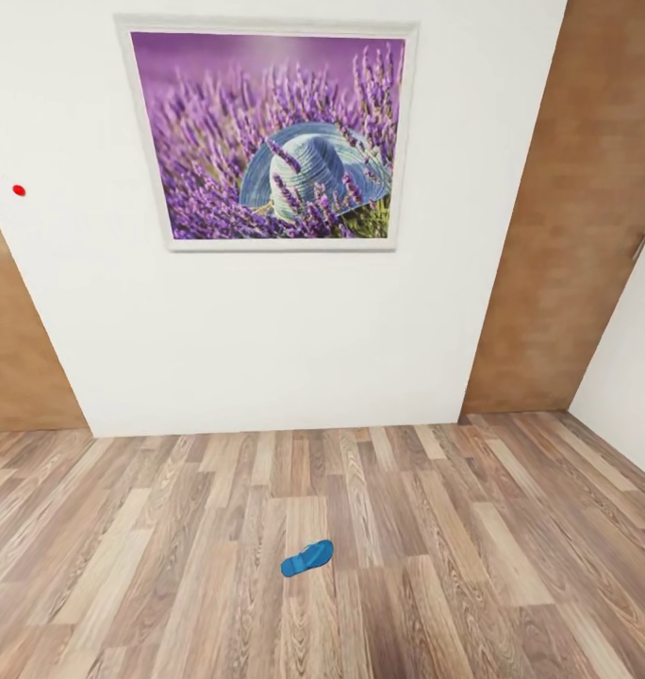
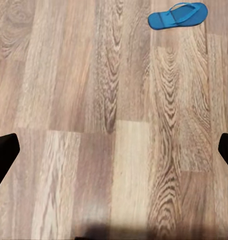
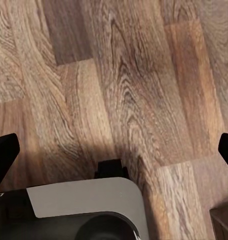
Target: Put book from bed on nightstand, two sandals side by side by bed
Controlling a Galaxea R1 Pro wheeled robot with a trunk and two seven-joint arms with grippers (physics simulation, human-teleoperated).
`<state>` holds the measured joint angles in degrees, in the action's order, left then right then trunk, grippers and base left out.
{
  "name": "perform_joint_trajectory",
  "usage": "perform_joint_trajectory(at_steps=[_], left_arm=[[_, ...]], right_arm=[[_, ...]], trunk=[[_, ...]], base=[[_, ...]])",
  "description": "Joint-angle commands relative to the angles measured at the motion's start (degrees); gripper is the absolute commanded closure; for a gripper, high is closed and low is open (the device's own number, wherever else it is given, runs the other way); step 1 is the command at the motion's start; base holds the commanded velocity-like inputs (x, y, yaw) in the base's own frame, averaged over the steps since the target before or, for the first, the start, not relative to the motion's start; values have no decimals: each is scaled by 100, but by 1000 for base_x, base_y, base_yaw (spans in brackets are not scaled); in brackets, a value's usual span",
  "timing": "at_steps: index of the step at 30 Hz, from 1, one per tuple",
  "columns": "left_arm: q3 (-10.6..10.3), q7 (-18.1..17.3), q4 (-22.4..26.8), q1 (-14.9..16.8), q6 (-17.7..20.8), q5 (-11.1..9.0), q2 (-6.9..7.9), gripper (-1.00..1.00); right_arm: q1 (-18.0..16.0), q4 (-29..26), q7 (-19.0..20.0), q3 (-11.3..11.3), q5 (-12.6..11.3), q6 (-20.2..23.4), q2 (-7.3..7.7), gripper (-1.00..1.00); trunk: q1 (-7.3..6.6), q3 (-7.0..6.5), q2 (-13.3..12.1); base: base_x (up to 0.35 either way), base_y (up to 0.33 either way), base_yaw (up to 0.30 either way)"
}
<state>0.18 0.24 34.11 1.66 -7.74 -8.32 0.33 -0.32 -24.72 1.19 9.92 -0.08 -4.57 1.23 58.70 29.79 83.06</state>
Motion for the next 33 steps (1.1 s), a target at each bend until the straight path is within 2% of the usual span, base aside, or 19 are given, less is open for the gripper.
perform_joint_trajectory(at_steps=[1,15,33], left_arm=[[-10,2,-1,1,-16,-55,2,-100],[-10,2,-1,-1,-17,-55,2,-100],[-10,2,-1,1,-17,-55,2,-100]], right_arm=[[-3,2,13,19,-1,-17,-4,-100],[-3,2,13,19,-1,-15,0,-100],[-3,2,13,19,-10,-17,0,-100]], trunk=[[3,5,2],[3,5,2],[3,5,2]], base=[[325,0,-251],[284,0,-263],[18,0,-265]])
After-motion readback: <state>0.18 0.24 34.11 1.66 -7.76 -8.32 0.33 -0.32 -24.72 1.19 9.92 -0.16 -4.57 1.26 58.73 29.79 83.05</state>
